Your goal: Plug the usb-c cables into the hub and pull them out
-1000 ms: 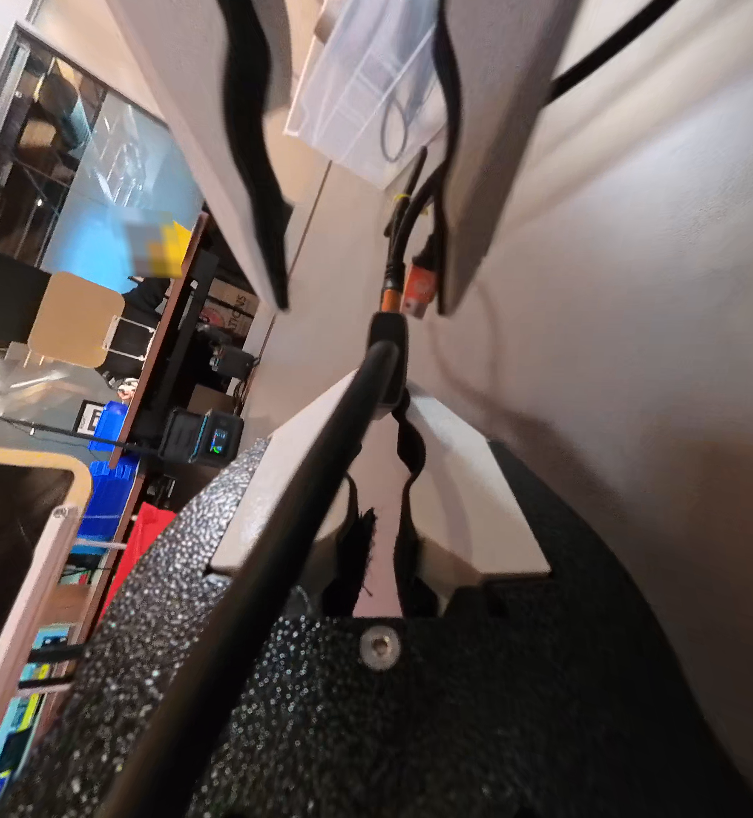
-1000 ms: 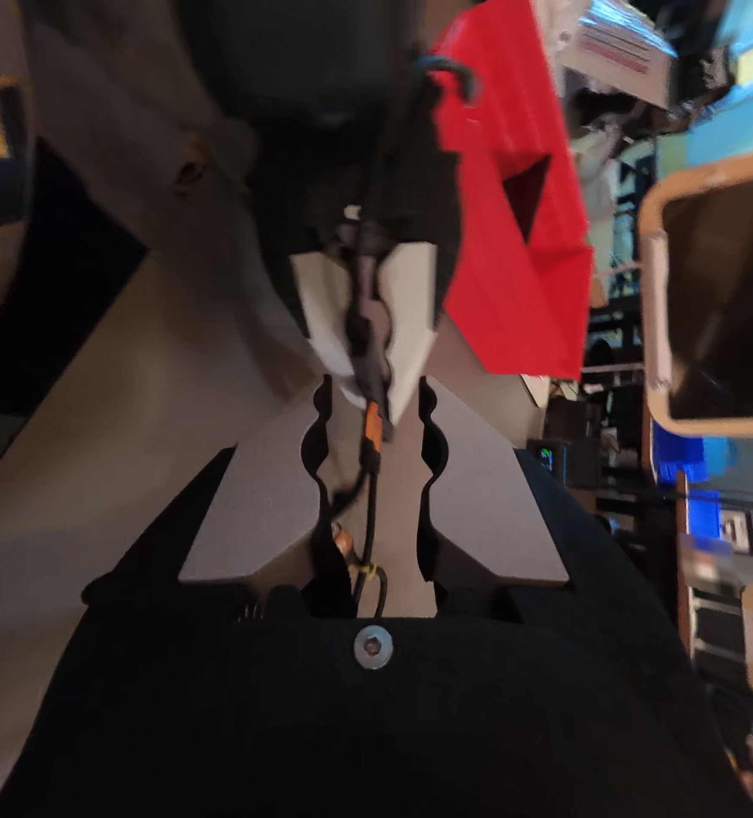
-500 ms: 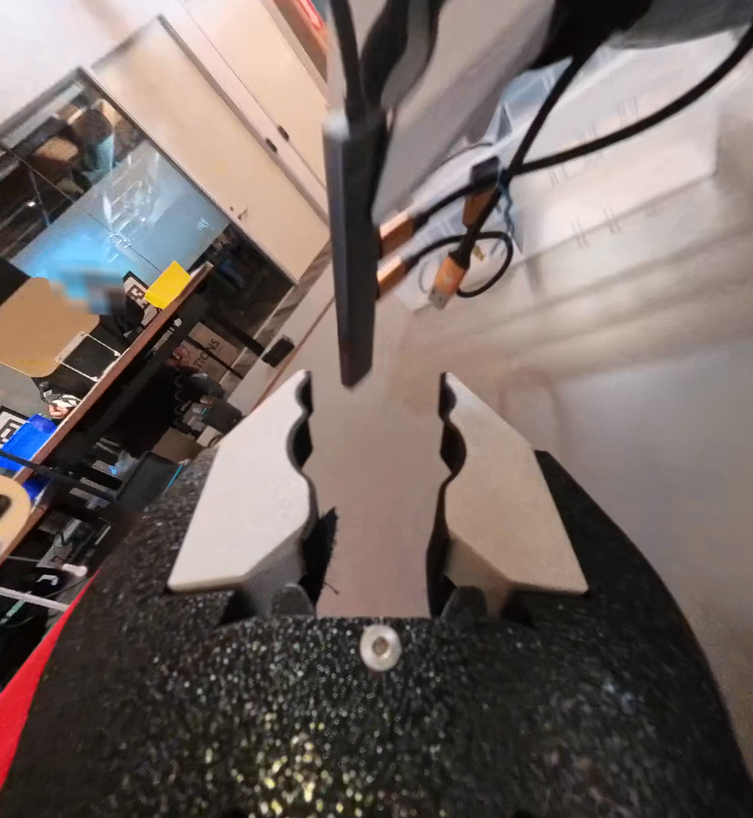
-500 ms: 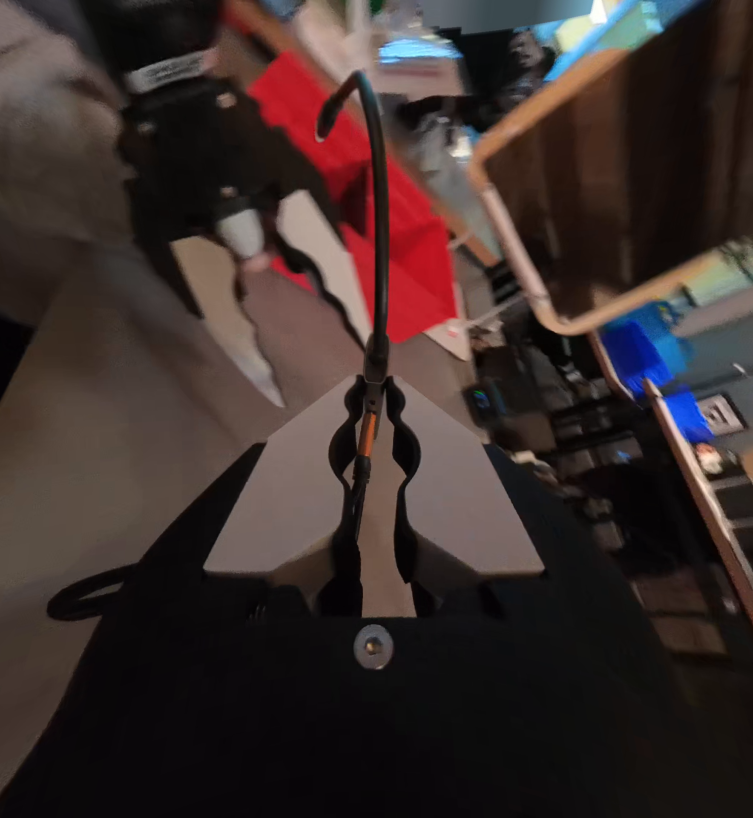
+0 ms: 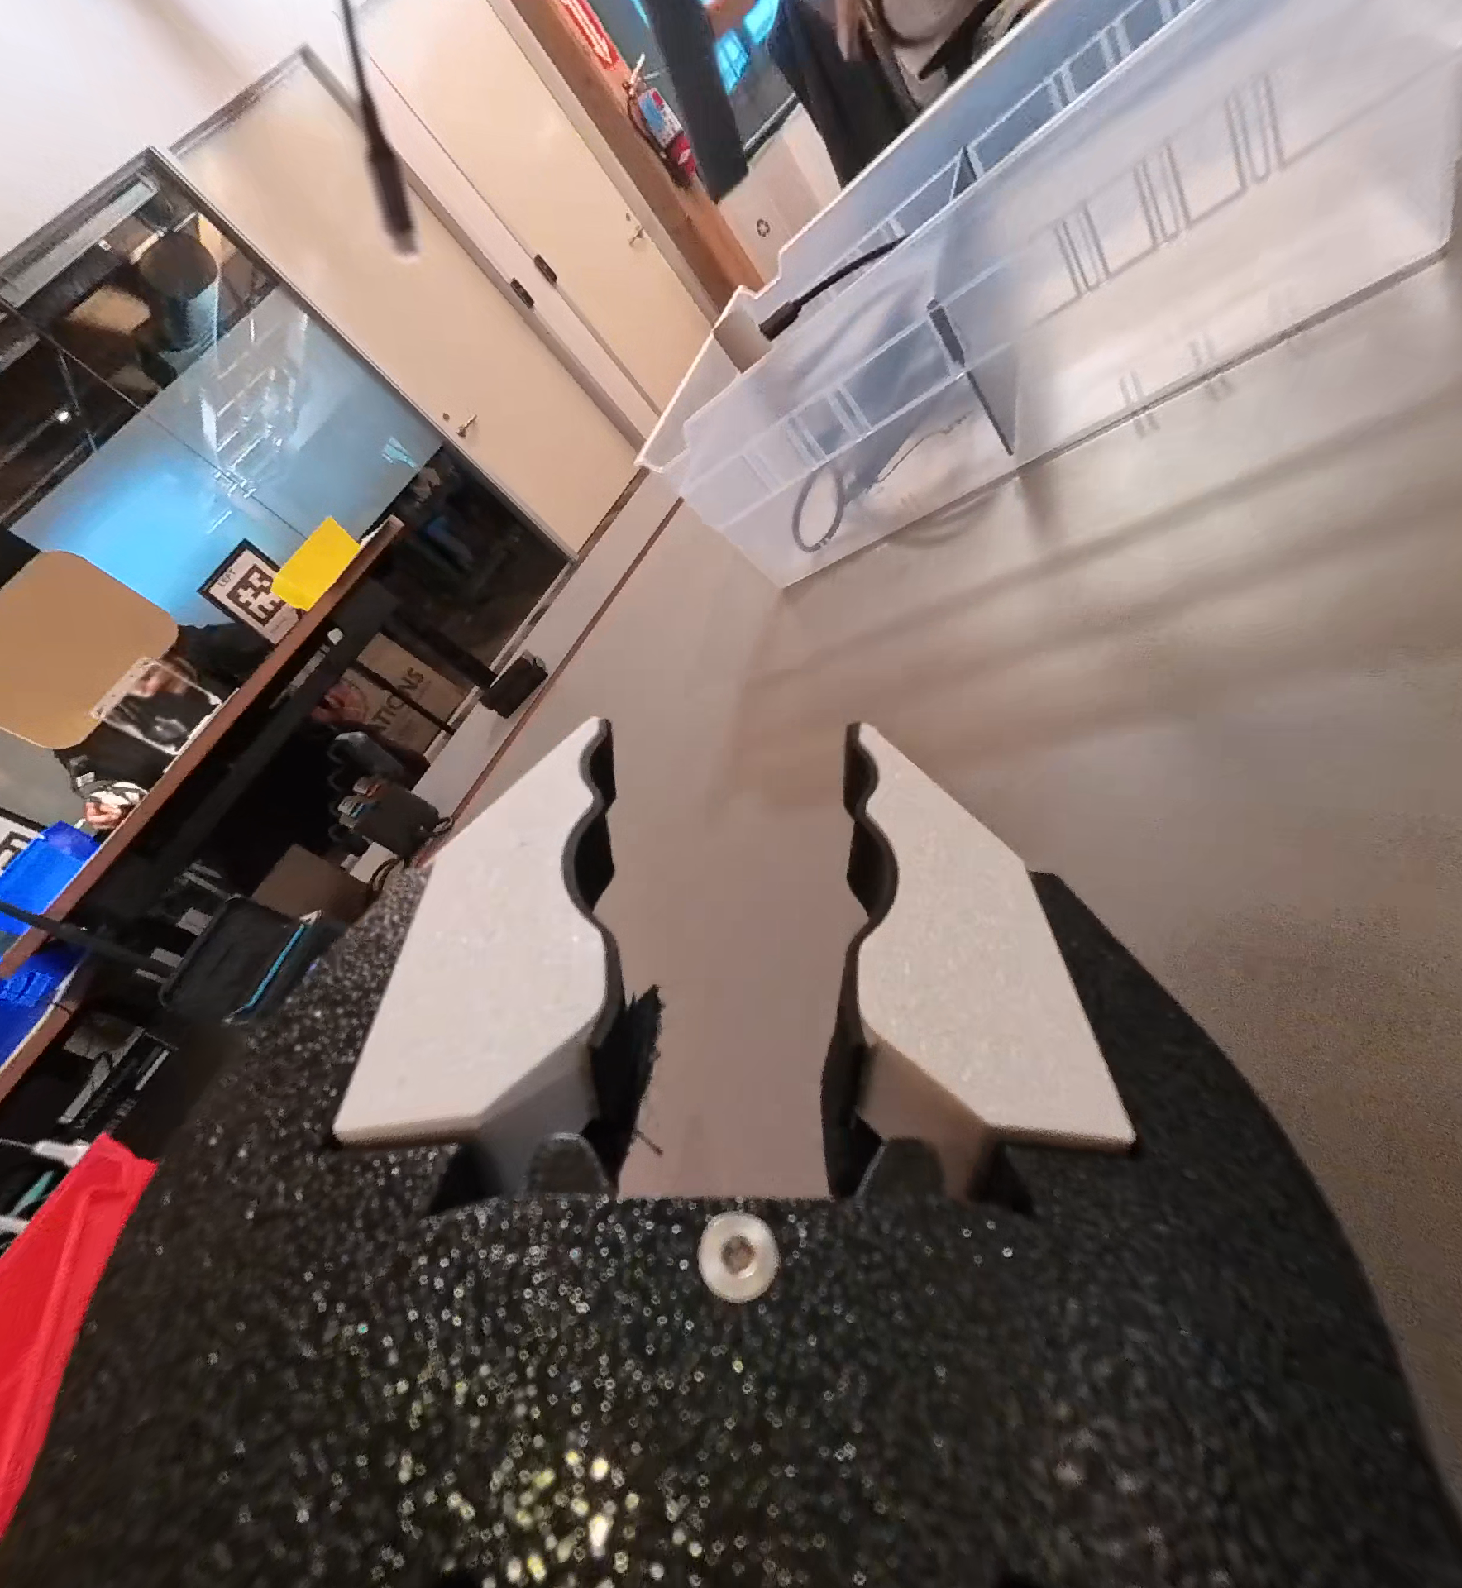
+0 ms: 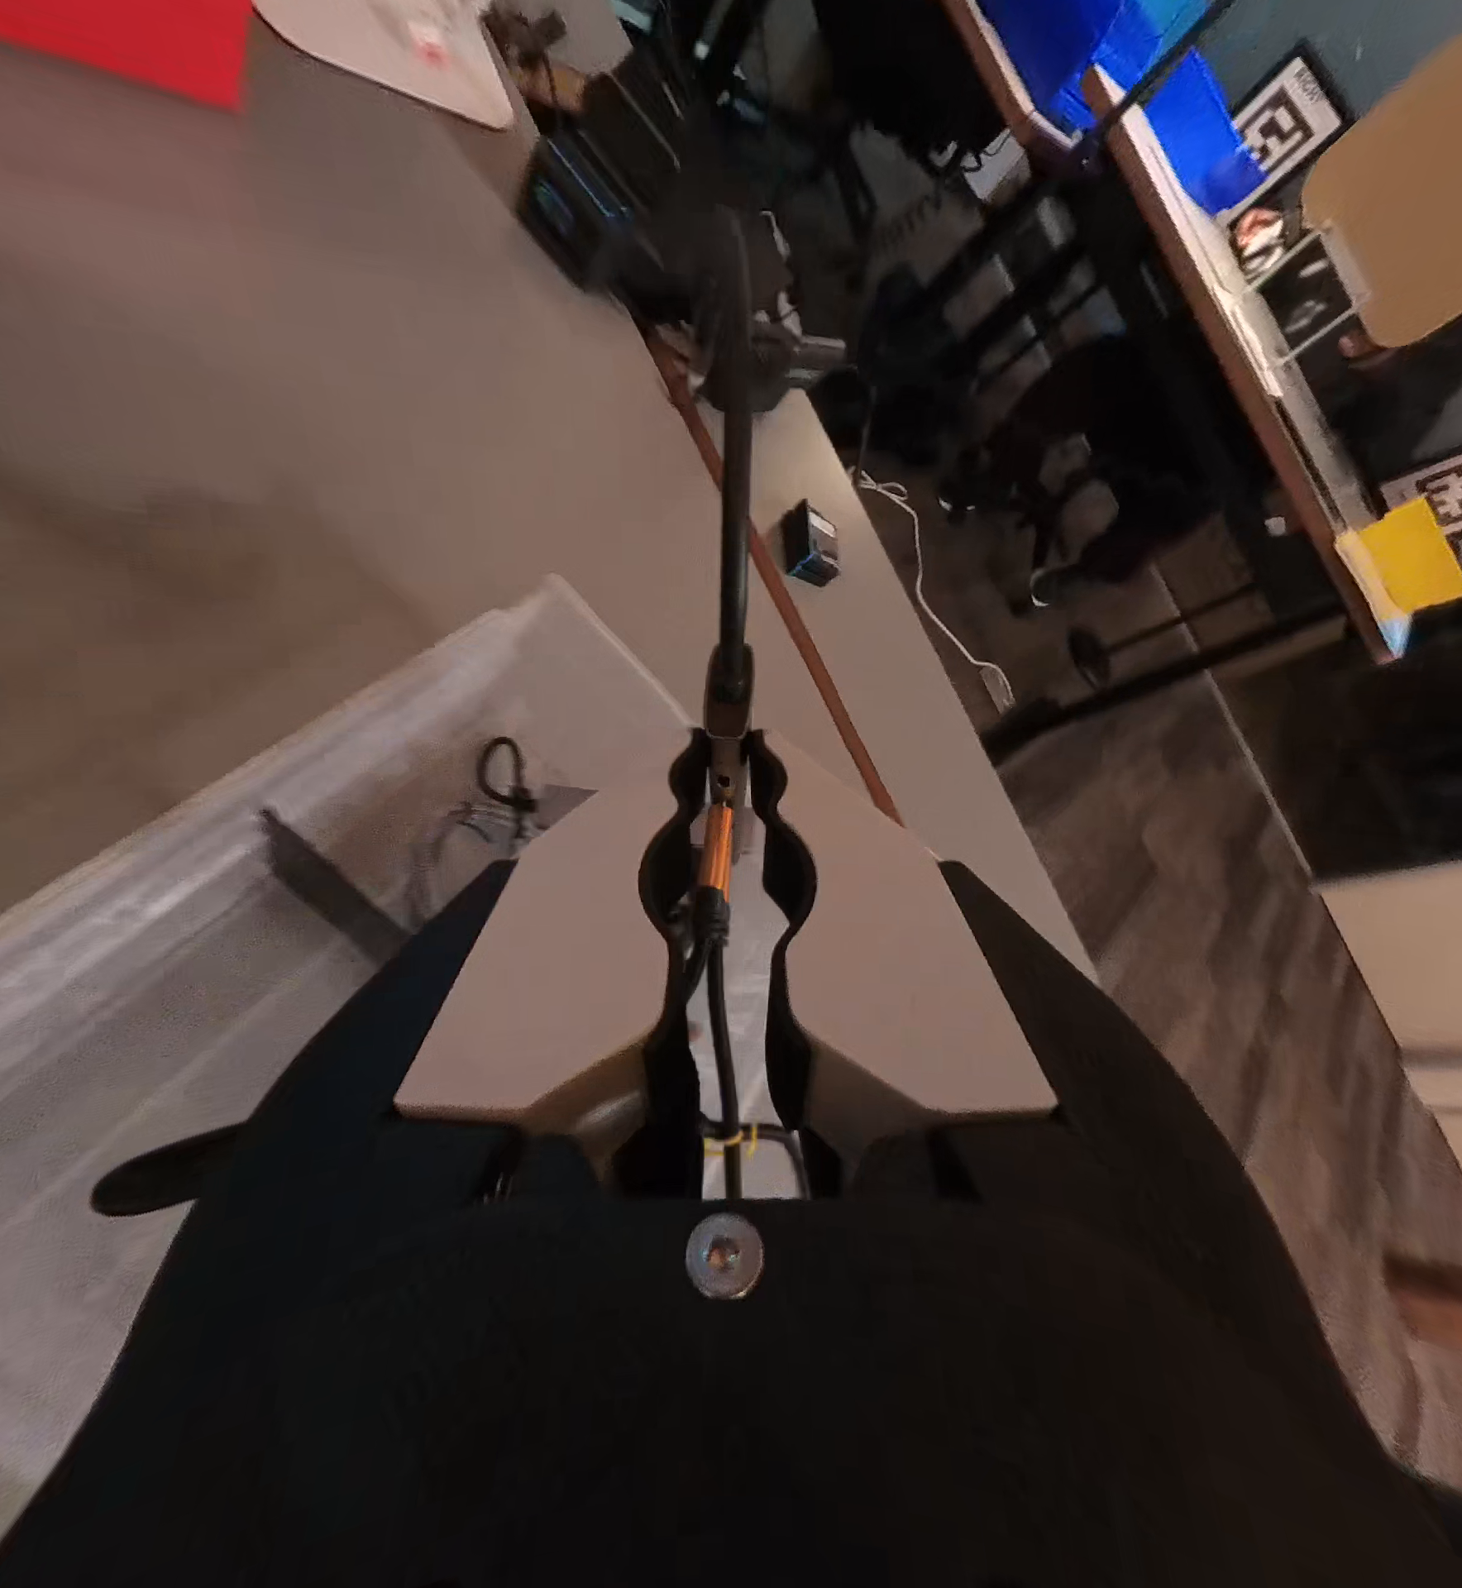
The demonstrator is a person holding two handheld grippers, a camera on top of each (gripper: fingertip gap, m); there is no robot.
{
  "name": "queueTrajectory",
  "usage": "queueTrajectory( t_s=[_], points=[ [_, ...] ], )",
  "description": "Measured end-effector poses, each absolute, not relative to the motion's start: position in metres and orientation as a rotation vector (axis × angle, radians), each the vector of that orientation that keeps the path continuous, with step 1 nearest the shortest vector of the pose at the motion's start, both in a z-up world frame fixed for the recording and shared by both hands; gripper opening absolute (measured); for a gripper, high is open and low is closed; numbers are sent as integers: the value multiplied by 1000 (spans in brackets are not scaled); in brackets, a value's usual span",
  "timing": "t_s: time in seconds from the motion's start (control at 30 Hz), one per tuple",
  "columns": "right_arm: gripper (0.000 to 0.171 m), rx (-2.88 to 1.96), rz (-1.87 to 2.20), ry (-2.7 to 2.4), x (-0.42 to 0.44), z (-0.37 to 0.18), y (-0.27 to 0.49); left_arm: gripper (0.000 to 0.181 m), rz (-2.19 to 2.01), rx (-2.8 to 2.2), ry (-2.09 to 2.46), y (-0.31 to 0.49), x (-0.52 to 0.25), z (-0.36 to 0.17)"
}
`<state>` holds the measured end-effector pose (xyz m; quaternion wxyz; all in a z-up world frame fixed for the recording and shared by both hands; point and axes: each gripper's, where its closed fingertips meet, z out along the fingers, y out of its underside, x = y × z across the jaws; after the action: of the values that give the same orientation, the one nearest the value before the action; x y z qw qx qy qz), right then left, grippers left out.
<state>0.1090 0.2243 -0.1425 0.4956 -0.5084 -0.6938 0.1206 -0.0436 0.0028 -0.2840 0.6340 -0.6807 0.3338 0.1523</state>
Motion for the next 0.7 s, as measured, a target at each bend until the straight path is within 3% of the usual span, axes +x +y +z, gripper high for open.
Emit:
queueTrajectory(
  t_s=[0.03,0.27,0.43,0.7],
  points=[
    [7,-1215,288,-1683,106,-143,235,51,331,-1558,747,2,-44,-284],
    [7,-1156,718,-1812,71,-172,229,47,270,-1601,686,2,-53,-289],
    [7,-1365,670,-2022,77,-231,241,45,245,-1614,681,3,-50,-291],
    [8,-1528,424,-2218,76,-256,259,43,244,-1622,709,5,-43,-294]
  ],
)
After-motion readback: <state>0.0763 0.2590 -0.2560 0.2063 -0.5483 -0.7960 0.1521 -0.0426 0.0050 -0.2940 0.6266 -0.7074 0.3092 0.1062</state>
